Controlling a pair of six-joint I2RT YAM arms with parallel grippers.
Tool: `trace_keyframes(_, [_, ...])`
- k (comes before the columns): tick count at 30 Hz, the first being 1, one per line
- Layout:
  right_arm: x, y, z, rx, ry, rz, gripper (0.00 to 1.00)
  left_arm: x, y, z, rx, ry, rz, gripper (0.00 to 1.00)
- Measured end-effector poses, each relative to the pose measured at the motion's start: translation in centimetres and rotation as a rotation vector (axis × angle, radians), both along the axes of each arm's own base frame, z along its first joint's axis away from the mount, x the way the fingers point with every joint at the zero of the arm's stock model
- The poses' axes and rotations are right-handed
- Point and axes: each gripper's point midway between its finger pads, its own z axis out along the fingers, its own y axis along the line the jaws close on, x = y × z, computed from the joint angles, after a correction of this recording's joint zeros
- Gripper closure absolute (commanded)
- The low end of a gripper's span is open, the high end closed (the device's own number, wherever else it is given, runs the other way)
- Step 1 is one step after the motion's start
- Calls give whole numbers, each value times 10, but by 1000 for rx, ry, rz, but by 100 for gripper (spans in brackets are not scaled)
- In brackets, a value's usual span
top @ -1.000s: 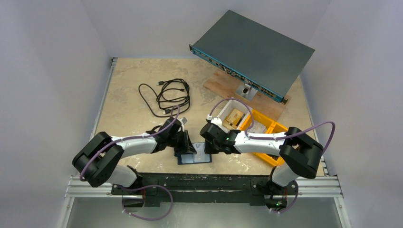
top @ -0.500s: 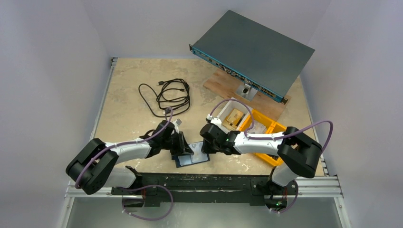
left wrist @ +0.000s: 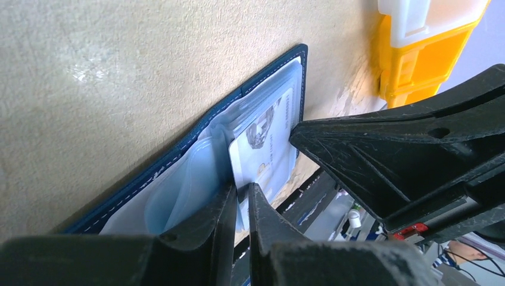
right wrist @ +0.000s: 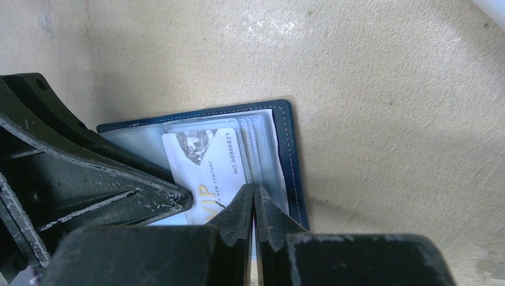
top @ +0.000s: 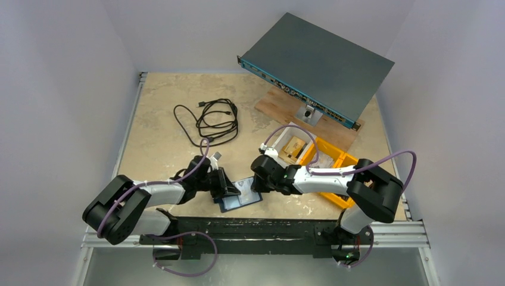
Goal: Take the credit cards out of the card holder
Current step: Remove the credit card from the card holder.
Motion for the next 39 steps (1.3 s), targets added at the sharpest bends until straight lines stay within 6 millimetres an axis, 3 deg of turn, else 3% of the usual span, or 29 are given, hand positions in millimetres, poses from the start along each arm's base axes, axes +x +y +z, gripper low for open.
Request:
trace_keyframes(32, [1, 1, -3, 1, 5, -15, 100, -3, 2, 3, -172, 80, 23, 100])
trace_keyframes(39, [3, 6, -1, 25, 4, -23, 100, 0, 12, 3, -149, 81, 23, 100])
